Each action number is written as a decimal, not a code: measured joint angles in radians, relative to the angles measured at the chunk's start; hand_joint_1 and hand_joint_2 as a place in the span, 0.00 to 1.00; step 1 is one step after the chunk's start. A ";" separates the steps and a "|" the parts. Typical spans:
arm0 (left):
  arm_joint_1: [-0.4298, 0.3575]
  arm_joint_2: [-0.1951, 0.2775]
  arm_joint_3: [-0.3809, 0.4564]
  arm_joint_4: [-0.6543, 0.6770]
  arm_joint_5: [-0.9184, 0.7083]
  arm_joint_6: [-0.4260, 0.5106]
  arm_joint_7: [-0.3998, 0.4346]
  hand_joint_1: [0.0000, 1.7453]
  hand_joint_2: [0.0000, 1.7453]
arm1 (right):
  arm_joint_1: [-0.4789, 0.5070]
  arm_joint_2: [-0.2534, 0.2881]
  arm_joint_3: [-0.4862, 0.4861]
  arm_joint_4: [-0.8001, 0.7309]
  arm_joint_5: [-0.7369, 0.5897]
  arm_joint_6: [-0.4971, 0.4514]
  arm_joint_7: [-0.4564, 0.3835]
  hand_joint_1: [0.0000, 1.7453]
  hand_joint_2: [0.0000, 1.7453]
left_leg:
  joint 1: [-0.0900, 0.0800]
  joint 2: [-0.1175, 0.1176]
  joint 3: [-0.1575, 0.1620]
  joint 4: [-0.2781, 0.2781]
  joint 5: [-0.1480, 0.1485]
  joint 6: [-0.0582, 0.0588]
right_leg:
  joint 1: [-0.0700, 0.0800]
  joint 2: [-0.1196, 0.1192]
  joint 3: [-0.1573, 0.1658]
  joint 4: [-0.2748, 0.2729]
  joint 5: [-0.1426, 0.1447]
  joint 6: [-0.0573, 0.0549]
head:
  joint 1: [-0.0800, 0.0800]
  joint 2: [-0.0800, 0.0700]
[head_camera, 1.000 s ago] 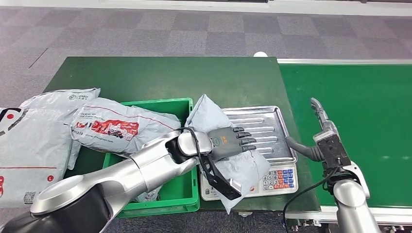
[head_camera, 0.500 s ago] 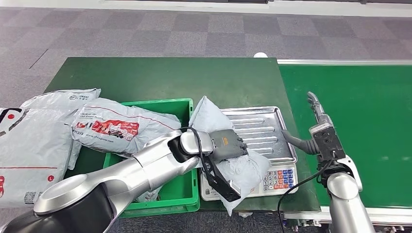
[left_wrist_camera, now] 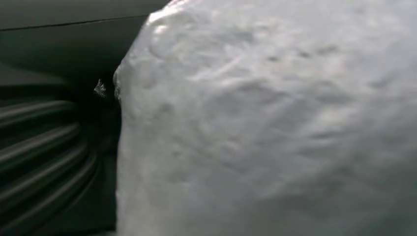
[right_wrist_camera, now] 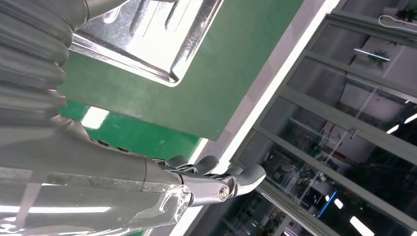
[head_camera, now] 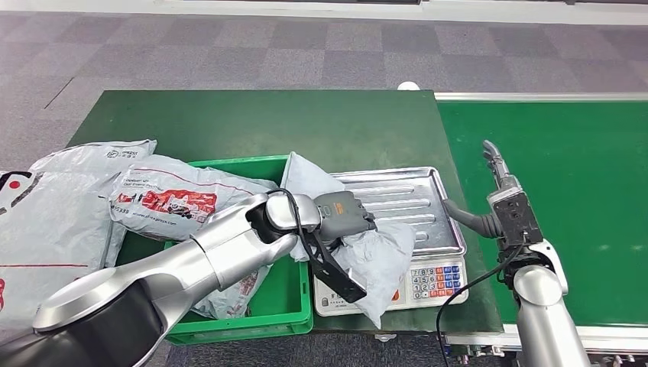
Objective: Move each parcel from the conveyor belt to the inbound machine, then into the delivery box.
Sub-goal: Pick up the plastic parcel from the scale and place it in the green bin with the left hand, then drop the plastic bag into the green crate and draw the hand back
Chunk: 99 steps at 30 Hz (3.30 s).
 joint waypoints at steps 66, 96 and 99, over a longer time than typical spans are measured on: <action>1.371 1.276 1.626 -1.399 -0.060 -0.155 0.059 1.00 1.00 | 0.308 -0.208 -0.158 -0.186 -0.148 0.042 0.032 0.00 1.00 | 0.006 0.010 0.007 -0.003 -0.015 -0.013 | 0.008 0.009 0.002 0.001 -0.013 -0.011 | 0.000 0.000; 0.811 0.968 1.035 -1.041 -0.046 0.035 0.053 1.00 1.00 | 0.251 -0.205 -0.146 -0.174 -0.130 0.054 0.033 0.00 1.00 | 0.005 0.002 0.007 -0.003 -0.012 -0.010 | 0.007 0.000 0.004 0.000 -0.013 -0.011 | 0.000 0.000; 0.743 0.911 0.994 -0.995 0.019 0.034 0.068 1.00 1.00 | 0.250 -0.201 -0.144 -0.174 -0.126 0.046 0.036 0.00 1.00 | 0.005 0.002 0.007 -0.003 -0.011 -0.010 | 0.005 0.000 0.005 0.000 -0.012 -0.010 | 0.000 0.000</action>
